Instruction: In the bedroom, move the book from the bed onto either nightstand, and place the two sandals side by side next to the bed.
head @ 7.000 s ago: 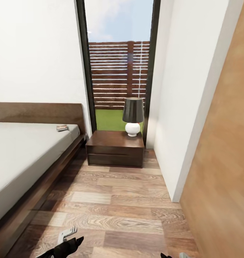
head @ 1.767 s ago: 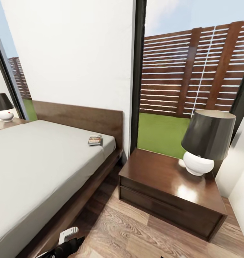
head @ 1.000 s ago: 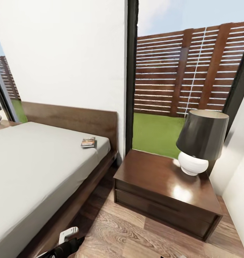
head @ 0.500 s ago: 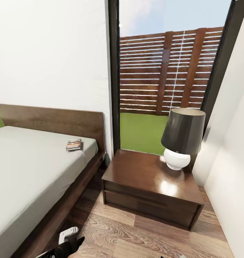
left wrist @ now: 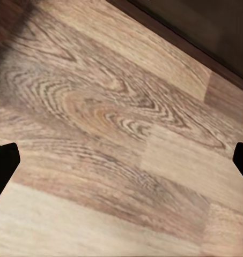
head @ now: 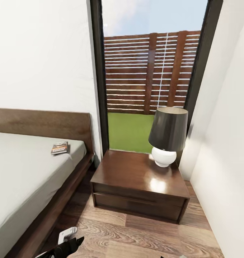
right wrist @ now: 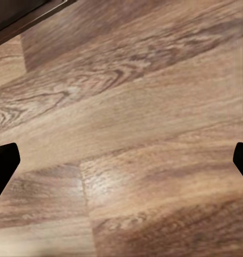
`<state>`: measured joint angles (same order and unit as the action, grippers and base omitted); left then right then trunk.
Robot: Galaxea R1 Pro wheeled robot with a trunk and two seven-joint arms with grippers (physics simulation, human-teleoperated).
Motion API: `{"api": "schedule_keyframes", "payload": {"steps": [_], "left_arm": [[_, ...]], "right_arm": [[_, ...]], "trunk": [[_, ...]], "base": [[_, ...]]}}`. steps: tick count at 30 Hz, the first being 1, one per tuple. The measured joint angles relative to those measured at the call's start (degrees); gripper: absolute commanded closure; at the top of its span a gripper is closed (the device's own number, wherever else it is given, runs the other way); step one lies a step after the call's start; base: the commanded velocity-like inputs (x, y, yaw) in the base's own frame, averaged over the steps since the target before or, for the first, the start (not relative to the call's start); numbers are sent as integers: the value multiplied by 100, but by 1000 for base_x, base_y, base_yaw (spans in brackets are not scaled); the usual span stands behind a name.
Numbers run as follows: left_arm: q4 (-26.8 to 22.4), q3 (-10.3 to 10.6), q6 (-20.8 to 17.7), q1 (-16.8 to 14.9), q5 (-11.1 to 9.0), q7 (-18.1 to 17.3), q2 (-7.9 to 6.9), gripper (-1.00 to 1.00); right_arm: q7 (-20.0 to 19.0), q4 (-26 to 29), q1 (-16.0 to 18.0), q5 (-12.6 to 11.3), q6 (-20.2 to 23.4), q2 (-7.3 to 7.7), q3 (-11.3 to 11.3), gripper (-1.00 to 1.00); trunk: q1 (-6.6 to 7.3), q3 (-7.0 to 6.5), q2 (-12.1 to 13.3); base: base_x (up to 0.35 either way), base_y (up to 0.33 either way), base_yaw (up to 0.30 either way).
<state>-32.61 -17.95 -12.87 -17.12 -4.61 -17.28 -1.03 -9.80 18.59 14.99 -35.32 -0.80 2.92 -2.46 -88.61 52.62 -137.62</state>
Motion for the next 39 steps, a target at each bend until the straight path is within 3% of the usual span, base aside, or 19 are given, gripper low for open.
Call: {"api": "schedule_keyframes", "payload": {"steps": [20,39], "left_arm": [[-1,-1,-1,0,0,-2,-6,-100],[0,0,1,0,0,-2,-14,-100]], "right_arm": [[0,1,0,-25,-16,-2,18,-100],[-3,2,0,-24,-13,-6,5,-100]], "trunk": [[0,0,0],[0,0,0]], "base": [[89,14,-22],[23,37,-174]]}}
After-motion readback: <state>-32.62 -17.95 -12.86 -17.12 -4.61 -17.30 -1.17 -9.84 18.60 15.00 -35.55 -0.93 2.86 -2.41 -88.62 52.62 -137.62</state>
